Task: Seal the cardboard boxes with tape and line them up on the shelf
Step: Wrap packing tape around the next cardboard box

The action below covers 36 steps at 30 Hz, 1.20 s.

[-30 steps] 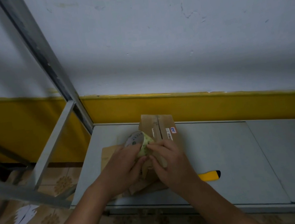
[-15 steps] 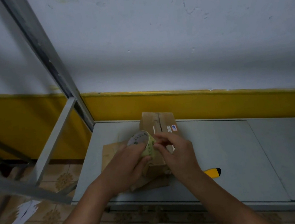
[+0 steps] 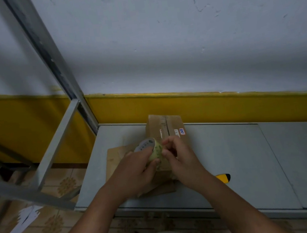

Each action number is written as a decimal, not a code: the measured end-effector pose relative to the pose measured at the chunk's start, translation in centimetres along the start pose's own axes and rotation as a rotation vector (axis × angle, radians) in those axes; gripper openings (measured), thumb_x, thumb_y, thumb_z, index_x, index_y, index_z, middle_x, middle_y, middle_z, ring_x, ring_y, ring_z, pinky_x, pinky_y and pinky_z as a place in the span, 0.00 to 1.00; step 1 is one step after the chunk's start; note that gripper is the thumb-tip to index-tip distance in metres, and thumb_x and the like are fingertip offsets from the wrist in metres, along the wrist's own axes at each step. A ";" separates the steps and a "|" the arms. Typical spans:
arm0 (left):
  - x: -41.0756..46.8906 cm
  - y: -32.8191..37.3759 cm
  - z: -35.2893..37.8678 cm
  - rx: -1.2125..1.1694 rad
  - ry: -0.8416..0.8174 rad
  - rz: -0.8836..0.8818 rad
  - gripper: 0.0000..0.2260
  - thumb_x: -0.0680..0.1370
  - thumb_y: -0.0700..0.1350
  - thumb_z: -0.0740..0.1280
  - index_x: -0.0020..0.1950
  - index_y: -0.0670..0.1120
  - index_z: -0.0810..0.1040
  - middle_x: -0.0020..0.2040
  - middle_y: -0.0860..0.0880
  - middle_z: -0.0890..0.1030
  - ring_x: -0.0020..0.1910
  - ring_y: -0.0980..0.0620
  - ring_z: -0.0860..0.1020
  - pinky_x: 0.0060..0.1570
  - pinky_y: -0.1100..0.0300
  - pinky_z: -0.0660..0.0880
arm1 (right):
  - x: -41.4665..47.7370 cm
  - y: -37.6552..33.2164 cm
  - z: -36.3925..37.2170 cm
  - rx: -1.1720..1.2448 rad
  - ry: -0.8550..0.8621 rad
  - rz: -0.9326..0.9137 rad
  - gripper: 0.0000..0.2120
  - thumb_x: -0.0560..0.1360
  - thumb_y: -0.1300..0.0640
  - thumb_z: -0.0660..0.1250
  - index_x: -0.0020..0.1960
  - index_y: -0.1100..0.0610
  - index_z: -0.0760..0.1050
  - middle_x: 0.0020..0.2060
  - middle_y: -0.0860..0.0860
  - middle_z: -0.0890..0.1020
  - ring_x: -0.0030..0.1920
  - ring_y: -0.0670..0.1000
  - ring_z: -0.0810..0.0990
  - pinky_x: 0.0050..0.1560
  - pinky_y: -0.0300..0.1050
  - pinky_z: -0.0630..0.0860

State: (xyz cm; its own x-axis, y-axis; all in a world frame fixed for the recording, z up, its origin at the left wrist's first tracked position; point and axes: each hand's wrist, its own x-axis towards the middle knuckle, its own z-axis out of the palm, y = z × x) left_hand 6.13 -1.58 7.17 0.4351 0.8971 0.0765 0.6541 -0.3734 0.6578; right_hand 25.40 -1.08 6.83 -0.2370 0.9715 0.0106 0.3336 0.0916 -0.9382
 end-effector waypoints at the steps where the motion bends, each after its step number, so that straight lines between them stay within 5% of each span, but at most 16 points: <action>1: 0.2 -0.4 -0.1 -0.022 0.000 -0.026 0.06 0.84 0.55 0.62 0.53 0.55 0.76 0.40 0.56 0.77 0.37 0.57 0.75 0.35 0.57 0.69 | 0.0 0.0 0.1 0.015 -0.031 0.009 0.10 0.83 0.62 0.63 0.58 0.47 0.73 0.49 0.47 0.79 0.50 0.46 0.78 0.49 0.40 0.75; 5: 0.6 -1.7 -0.9 0.012 -0.077 -0.080 0.09 0.82 0.59 0.59 0.50 0.56 0.74 0.43 0.54 0.77 0.39 0.54 0.76 0.40 0.45 0.77 | -0.4 -0.6 -0.3 0.064 0.012 0.013 0.13 0.83 0.61 0.64 0.63 0.47 0.76 0.51 0.45 0.80 0.53 0.42 0.79 0.51 0.35 0.76; 10: 0.5 -0.9 -1.9 -0.102 -0.079 -0.050 0.10 0.83 0.54 0.62 0.57 0.52 0.78 0.48 0.58 0.79 0.45 0.58 0.77 0.43 0.52 0.76 | 0.3 -0.1 -2.5 -0.002 0.150 -0.009 0.13 0.83 0.56 0.66 0.65 0.44 0.78 0.57 0.46 0.80 0.56 0.42 0.79 0.53 0.36 0.77; 15: 1.0 -0.2 -1.6 -0.133 -0.054 -0.013 0.08 0.84 0.55 0.63 0.52 0.53 0.78 0.45 0.55 0.78 0.41 0.55 0.77 0.39 0.48 0.76 | 0.2 -0.4 -1.2 -0.116 0.085 -0.040 0.15 0.75 0.47 0.75 0.61 0.43 0.81 0.53 0.40 0.80 0.54 0.41 0.80 0.50 0.36 0.78; 20: 1.2 0.2 -1.4 -0.154 -0.068 0.006 0.05 0.85 0.52 0.66 0.51 0.54 0.79 0.42 0.57 0.75 0.39 0.56 0.74 0.36 0.60 0.67 | 0.3 -0.2 -1.2 -0.131 0.127 -0.183 0.09 0.76 0.56 0.76 0.56 0.49 0.86 0.47 0.43 0.84 0.50 0.43 0.81 0.50 0.35 0.77; 23: 1.4 0.3 -1.4 -0.172 -0.087 -0.009 0.05 0.84 0.52 0.68 0.50 0.55 0.78 0.40 0.56 0.75 0.38 0.55 0.74 0.36 0.58 0.67 | 0.3 0.1 -1.1 -0.234 0.163 -0.246 0.06 0.78 0.59 0.73 0.54 0.51 0.85 0.46 0.45 0.83 0.49 0.41 0.80 0.49 0.34 0.76; 27: 1.3 0.2 -2.1 -0.229 -0.164 0.005 0.10 0.83 0.57 0.69 0.50 0.52 0.82 0.42 0.53 0.83 0.41 0.53 0.81 0.41 0.47 0.79 | 0.5 0.4 -1.4 -0.174 0.216 -0.130 0.05 0.81 0.59 0.69 0.50 0.52 0.83 0.44 0.45 0.82 0.47 0.43 0.80 0.46 0.38 0.77; 32: 0.4 -0.5 -1.9 -0.352 -0.078 0.090 0.07 0.81 0.51 0.71 0.44 0.52 0.81 0.39 0.55 0.80 0.39 0.53 0.79 0.39 0.54 0.74 | 0.6 0.7 -2.8 -0.061 0.273 0.022 0.07 0.81 0.58 0.69 0.47 0.51 0.84 0.39 0.43 0.84 0.43 0.42 0.82 0.40 0.32 0.74; 36: 0.4 -0.6 -0.3 -0.404 0.047 0.028 0.14 0.82 0.55 0.68 0.40 0.49 0.80 0.35 0.53 0.78 0.34 0.55 0.77 0.34 0.59 0.70 | 0.2 0.7 -2.4 -0.023 0.223 0.053 0.09 0.82 0.58 0.68 0.45 0.51 0.83 0.38 0.44 0.84 0.41 0.45 0.82 0.41 0.38 0.78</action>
State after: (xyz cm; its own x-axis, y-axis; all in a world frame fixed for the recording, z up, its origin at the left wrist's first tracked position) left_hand 5.71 -0.95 7.07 0.4147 0.9011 0.1269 0.3424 -0.2837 0.8957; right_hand 27.77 -0.27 7.03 -0.0115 0.9991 0.0401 0.3612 0.0416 -0.9316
